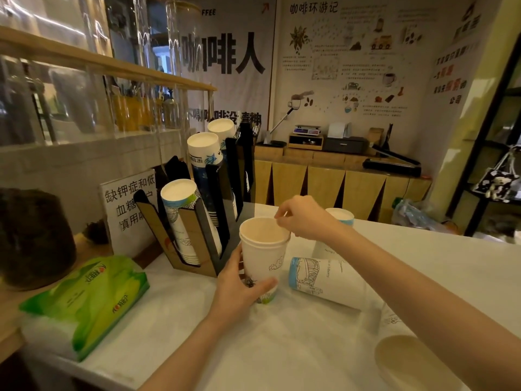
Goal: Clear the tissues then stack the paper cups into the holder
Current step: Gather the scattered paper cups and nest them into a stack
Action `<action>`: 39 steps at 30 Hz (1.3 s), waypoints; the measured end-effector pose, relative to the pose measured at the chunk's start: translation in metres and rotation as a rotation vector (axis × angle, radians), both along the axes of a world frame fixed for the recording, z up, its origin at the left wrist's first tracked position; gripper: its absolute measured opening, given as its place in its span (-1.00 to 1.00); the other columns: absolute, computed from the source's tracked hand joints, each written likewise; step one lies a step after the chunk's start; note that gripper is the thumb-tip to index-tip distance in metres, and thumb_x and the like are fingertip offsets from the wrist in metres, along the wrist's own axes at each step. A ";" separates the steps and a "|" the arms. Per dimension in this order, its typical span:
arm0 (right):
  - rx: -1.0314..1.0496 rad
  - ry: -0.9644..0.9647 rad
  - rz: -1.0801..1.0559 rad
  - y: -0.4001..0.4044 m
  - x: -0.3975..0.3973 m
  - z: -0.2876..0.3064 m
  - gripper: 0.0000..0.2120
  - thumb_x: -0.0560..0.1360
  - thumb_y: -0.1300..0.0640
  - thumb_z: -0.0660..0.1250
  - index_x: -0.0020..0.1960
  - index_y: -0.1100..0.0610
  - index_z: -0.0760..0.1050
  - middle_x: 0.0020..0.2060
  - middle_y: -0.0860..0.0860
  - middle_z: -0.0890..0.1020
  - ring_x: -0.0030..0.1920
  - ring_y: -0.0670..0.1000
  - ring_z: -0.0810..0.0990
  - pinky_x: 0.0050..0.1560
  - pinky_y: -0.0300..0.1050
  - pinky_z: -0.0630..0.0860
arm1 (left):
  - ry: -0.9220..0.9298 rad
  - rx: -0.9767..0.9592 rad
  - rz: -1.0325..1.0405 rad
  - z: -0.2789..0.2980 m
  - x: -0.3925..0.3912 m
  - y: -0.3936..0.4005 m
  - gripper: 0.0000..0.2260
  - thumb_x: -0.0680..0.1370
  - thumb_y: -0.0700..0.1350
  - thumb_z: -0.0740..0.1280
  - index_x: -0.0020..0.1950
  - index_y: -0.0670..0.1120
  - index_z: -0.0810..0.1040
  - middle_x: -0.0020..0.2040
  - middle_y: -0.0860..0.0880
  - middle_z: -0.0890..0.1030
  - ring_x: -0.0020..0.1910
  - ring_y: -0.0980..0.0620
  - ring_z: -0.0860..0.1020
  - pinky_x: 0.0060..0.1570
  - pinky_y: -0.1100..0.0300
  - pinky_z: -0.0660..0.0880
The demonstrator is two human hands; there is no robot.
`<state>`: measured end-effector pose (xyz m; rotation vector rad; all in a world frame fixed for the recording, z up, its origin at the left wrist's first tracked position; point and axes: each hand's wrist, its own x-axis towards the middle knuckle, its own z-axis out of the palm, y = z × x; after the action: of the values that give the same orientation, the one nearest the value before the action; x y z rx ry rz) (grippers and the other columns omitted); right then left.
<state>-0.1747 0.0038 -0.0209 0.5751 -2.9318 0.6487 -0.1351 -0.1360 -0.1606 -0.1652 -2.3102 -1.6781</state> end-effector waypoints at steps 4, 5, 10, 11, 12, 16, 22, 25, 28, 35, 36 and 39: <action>-0.042 -0.077 0.015 0.005 0.004 -0.004 -0.67 0.59 0.11 0.12 0.29 0.21 0.44 0.15 0.15 0.58 -0.12 0.01 0.53 -0.38 -0.30 0.42 | 0.015 -0.008 -0.002 0.000 0.001 0.001 -0.22 0.29 -0.07 0.51 0.41 0.05 0.17 0.23 0.10 0.41 0.18 0.11 0.40 0.17 0.14 0.44; -0.051 -0.108 0.024 0.008 0.005 -0.003 -0.65 0.59 0.09 0.11 0.31 0.20 0.41 0.15 0.15 0.57 -0.11 0.02 0.54 -0.39 -0.28 0.44 | 0.020 -0.018 -0.007 -0.002 0.000 0.001 -0.23 0.30 -0.06 0.50 0.40 0.06 0.17 0.27 0.08 0.41 0.21 0.09 0.40 0.20 0.10 0.45; -0.070 -0.069 0.025 0.033 0.020 -0.002 -0.65 0.58 0.03 0.12 0.31 0.12 0.41 0.23 0.08 0.53 0.08 0.03 0.53 -0.03 -0.16 0.44 | 0.083 -0.117 0.028 -0.003 0.002 0.002 -0.14 0.26 0.05 0.50 0.42 0.08 0.09 0.41 0.00 0.30 0.37 0.04 0.31 0.35 -0.06 0.36; -0.069 -0.053 0.029 0.040 0.024 -0.002 -0.67 0.58 0.03 0.13 0.29 0.11 0.43 0.22 0.06 0.54 0.07 -0.01 0.51 0.00 -0.17 0.41 | 0.111 -0.145 0.060 -0.001 0.004 0.003 -0.10 0.26 0.04 0.51 0.44 0.07 0.04 0.44 -0.03 0.24 0.41 0.03 0.25 0.38 -0.07 0.30; -0.073 -0.045 0.033 0.047 0.027 -0.001 -0.68 0.57 0.04 0.14 0.26 0.10 0.45 0.19 0.04 0.55 0.03 -0.04 0.50 0.00 -0.19 0.39 | 0.161 -0.177 0.099 0.002 0.006 0.004 -0.07 0.26 0.02 0.52 0.45 0.04 0.01 0.47 -0.07 0.18 0.43 0.03 0.19 0.41 -0.05 0.25; -0.063 -0.047 0.027 0.079 0.042 0.003 -0.76 0.56 0.12 0.18 0.18 0.08 0.51 -0.03 -0.06 0.55 -0.05 -0.08 0.55 -0.13 -0.30 0.45 | 0.539 -0.524 0.336 0.025 0.015 0.012 -0.11 0.26 0.21 0.43 0.41 -0.11 0.07 0.43 -0.16 0.11 0.41 -0.04 0.12 0.40 0.04 0.11; 0.062 -0.117 -0.033 0.126 0.064 0.001 -0.72 0.51 0.26 0.22 0.17 0.10 0.54 0.02 0.02 0.59 0.03 -0.01 0.54 0.05 -0.17 0.48 | 0.804 -0.901 0.088 0.055 0.024 0.060 -0.29 0.29 0.17 0.38 0.35 -0.02 0.22 0.38 -0.08 0.19 0.37 -0.08 0.15 0.38 0.02 0.12; 0.143 -0.198 -0.037 0.149 0.076 -0.008 -0.63 0.45 0.34 0.21 0.18 0.05 0.53 0.12 0.05 0.60 0.12 0.00 0.54 0.09 -0.19 0.45 | 0.650 -1.054 -0.147 0.050 0.026 0.087 -0.25 0.31 0.10 0.42 0.41 0.07 0.13 0.47 -0.06 0.16 0.45 -0.04 0.04 0.42 0.02 0.06; 0.259 -0.200 -0.027 0.168 0.084 -0.019 -0.54 0.42 0.38 0.24 0.20 -0.03 0.51 0.21 -0.01 0.55 0.20 -0.03 0.47 0.17 -0.17 0.39 | 0.459 -1.158 -0.232 0.042 0.021 0.105 -0.19 0.35 0.07 0.40 0.46 0.08 -0.01 0.53 -0.07 0.02 0.50 -0.09 -0.03 0.44 0.04 -0.03; 0.681 -0.114 0.064 0.186 0.101 -0.054 -0.14 0.32 0.22 0.48 0.47 -0.09 0.12 0.41 -0.01 0.35 0.41 0.06 0.26 0.41 0.04 0.22 | 0.279 -1.143 -0.236 0.027 0.008 0.126 -0.24 0.40 -0.06 0.37 0.46 0.00 0.00 0.46 -0.05 0.17 0.45 -0.06 0.13 0.42 0.02 0.08; 0.684 -0.106 0.096 0.187 0.102 -0.059 -0.08 0.28 0.22 0.51 0.47 -0.08 0.09 0.42 -0.01 0.33 0.43 0.06 0.23 0.43 0.02 0.19 | 0.300 -1.122 -0.224 0.022 0.006 0.126 -0.27 0.40 -0.11 0.36 0.46 0.00 0.02 0.44 -0.05 0.22 0.42 -0.06 0.18 0.40 0.04 0.11; 0.605 -0.044 0.185 0.187 0.102 -0.072 -0.11 0.21 0.18 0.56 0.41 -0.07 0.20 0.36 -0.02 0.38 0.39 0.04 0.27 0.40 -0.03 0.17 | 0.351 -1.080 -0.188 0.012 -0.001 0.126 -0.30 0.40 -0.19 0.35 0.45 0.00 0.09 0.40 -0.06 0.31 0.37 -0.08 0.28 0.36 0.03 0.19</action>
<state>-0.0723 0.1905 -0.0928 0.8912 -3.1193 -0.2466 -0.1360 -0.0097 -0.1482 -0.8153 -2.6695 -0.2323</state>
